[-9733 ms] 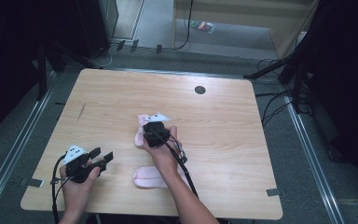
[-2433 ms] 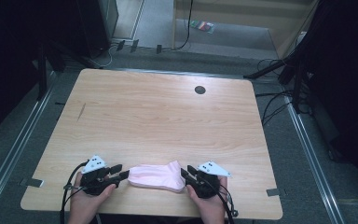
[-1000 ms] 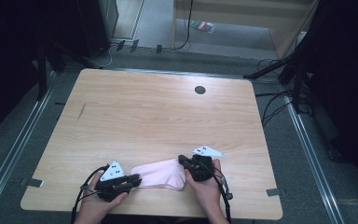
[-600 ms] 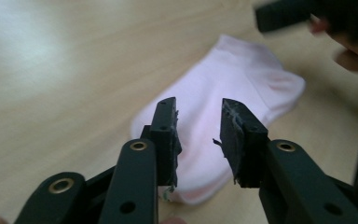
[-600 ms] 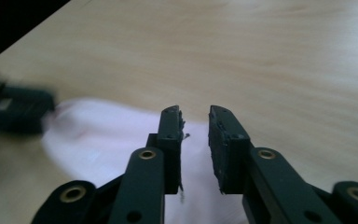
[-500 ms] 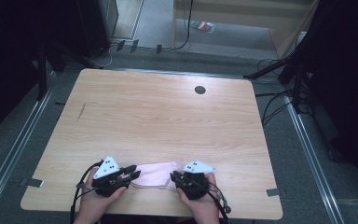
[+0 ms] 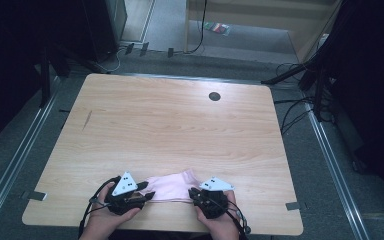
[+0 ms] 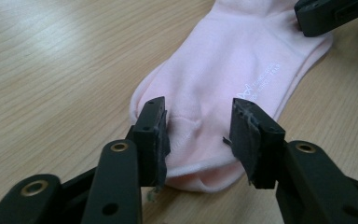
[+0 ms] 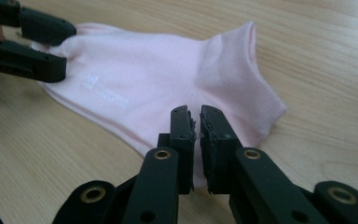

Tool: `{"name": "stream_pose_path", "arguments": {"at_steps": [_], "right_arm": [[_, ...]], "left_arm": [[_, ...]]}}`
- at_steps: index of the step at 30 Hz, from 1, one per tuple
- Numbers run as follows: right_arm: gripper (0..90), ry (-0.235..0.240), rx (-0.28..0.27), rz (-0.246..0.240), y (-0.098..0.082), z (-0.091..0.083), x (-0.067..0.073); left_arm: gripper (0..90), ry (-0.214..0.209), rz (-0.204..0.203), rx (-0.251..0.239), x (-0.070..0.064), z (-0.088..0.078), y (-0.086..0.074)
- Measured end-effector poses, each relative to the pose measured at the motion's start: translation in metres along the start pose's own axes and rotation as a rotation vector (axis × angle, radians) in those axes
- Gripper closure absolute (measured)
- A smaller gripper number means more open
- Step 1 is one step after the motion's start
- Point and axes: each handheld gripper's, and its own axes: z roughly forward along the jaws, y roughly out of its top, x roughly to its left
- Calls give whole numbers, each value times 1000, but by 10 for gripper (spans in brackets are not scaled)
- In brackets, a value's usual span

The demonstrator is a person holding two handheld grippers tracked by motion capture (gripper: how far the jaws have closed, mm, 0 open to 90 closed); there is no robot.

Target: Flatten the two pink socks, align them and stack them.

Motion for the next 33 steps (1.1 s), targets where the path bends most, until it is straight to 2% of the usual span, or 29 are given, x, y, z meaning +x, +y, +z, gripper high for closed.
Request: {"name": "stream_pose_path", "arguments": {"at_steps": [4, 6, 8, 9, 11, 15, 18, 20, 23, 26, 29, 33], "right_arm": [[796, -3, -6, -21, -5, -2, -4], [772, -15, 1, -23, -4, -3, -5], [763, -5, -5, -4, -6, -5, -6], [776, 11, -8, 8, -7, -6, -6], [814, -1, 1, -7, -8, -7, -5], [811, -10, 9, -32, -8, -6, -4], [774, 13, 7, -7, -5, -7, -6], [764, 53, -18, 32, -3, -9, -9], [755, 63, -59, 44, -1, -13, -12], [710, 70, -96, 40, 2, -18, -14], [550, 84, -167, 38, 3, -23, -20], [370, 50, -251, 12, 7, -29, -30]], "left_arm": [[532, -5, 16, 3, -1, 0, 0], [512, 9, 49, 13, -4, 0, 0], [474, 36, 90, 22, -9, 1, 0], [466, 46, 96, 21, -10, 1, 0], [461, 33, 79, 19, -9, 1, 0], [461, 1, 39, 11, -4, 0, 0], [468, 20, 55, 14, -6, 0, 0], [467, 18, 53, 13, -5, 0, 0], [413, -6, 5, -9, 0, -2, -1], [376, -33, -39, -78, 6, -7, -2], [325, -68, -91, -170, 13, -16, -3], [136, -45, -145, -224, 22, -28, -1]]}}
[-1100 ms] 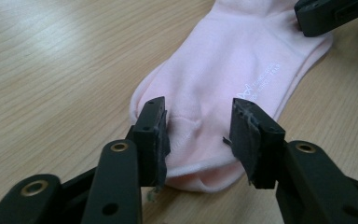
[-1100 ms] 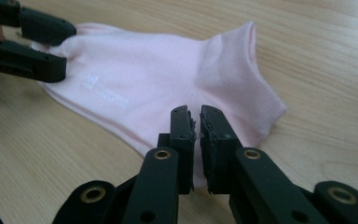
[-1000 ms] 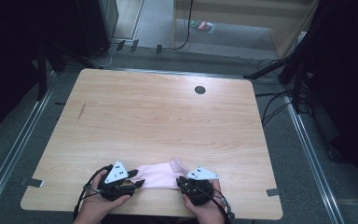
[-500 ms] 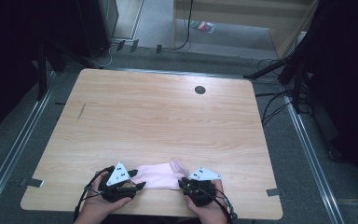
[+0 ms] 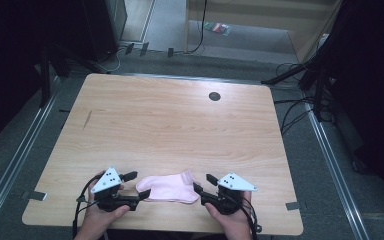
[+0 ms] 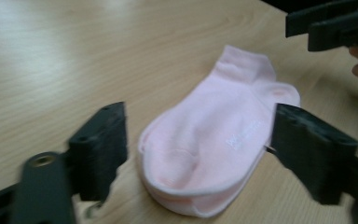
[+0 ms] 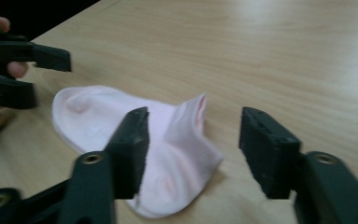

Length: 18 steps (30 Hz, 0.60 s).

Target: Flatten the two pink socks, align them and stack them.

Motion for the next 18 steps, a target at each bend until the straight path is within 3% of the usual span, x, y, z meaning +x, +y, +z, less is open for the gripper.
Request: {"name": "stream_pose_path", "arguments": {"at_steps": [3, 5, 7, 11, 14, 18], "right_arm": [[309, -71, -33, -4, 2, -2, -10], [239, -103, -35, 22, 4, -4, -17], [155, -108, -18, 50, 6, -6, -24], [36, -113, -8, 72, 10, -12, -36], [17, -133, -12, 80, 10, -18, -45], [17, -173, -13, 82, 10, -25, -57]], "left_arm": [[135, 40, -27, -23, 6, -8, 1], [111, 41, -46, -42, 12, -13, 1], [91, 33, -60, -62, 17, -18, 1], [72, 75, -98, -65, 28, -25, 0], [14, 82, -112, -72, 35, -32, -1], [14, 127, -122, -82, 45, -40, -2]]}}
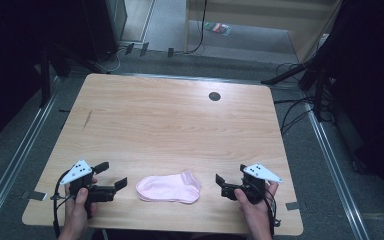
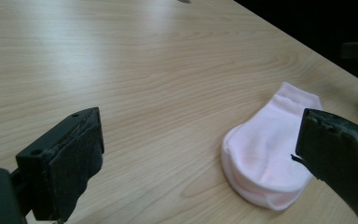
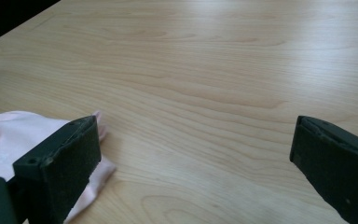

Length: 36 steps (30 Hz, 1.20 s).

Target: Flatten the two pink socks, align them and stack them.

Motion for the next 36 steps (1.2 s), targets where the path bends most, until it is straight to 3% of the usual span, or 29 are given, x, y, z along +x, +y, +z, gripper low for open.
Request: {"name": "stream_pose_path", "arguments": {"at_steps": [10, 19, 28, 36], "right_arm": [[17, -64, 3, 9, -9, -6, -40], [21, -121, -1, 52, -19, -17, -73], [21, -169, 21, 63, -28, -29, -92], [21, -190, 28, 64, -33, -38, -103]], "left_arm": [[14, 91, -41, 27, 26, -13, -4], [14, 167, -40, 50, 43, -23, -8], [13, 233, -50, 40, 61, -41, -12], [14, 294, -30, 53, 75, -57, -15]]}}
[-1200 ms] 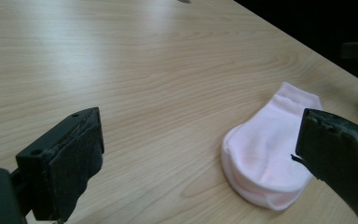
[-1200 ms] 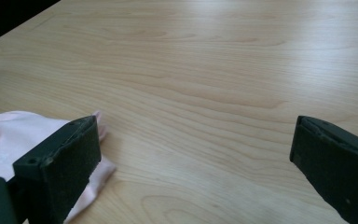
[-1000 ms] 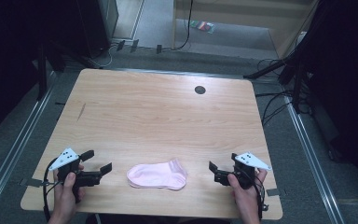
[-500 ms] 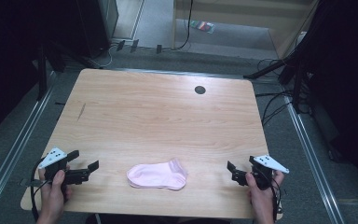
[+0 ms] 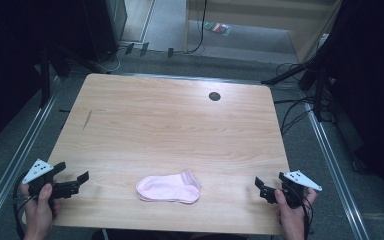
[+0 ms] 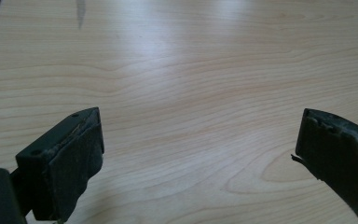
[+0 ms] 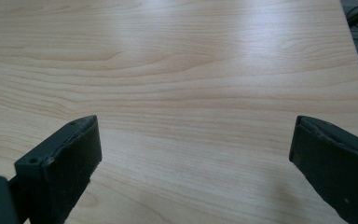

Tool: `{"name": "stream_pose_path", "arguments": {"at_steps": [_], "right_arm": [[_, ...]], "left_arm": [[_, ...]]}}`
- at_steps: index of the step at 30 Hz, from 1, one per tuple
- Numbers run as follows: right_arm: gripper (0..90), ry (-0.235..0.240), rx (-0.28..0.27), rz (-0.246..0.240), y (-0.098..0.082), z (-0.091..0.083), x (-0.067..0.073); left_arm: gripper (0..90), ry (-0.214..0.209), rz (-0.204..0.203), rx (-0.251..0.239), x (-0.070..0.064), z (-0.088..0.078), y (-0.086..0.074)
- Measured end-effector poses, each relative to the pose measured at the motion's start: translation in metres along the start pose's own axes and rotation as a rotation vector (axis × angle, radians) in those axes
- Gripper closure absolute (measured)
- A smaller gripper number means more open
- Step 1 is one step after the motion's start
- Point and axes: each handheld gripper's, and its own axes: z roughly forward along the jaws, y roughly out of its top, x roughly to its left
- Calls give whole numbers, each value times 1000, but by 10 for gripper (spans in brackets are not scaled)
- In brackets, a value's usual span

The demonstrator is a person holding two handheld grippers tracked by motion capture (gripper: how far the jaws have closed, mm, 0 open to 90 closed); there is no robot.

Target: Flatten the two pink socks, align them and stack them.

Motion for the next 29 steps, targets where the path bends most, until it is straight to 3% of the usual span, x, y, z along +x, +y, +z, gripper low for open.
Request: {"name": "stream_pose_path", "arguments": {"at_steps": [5, 12, 22, 29], "right_arm": [[21, -11, -3, 10, -2, -5, -8], [28, -20, 7, 22, -6, -9, -14], [89, -67, -19, 64, -9, -13, -17], [123, -73, -19, 52, -9, -12, -17]], "left_arm": [[14, 20, 1, -5, 9, -5, -2], [13, 7, -15, -21, 19, -13, -5], [13, -15, 20, -30, 15, -9, -9], [14, -31, -13, -37, 18, -7, -8]]}}
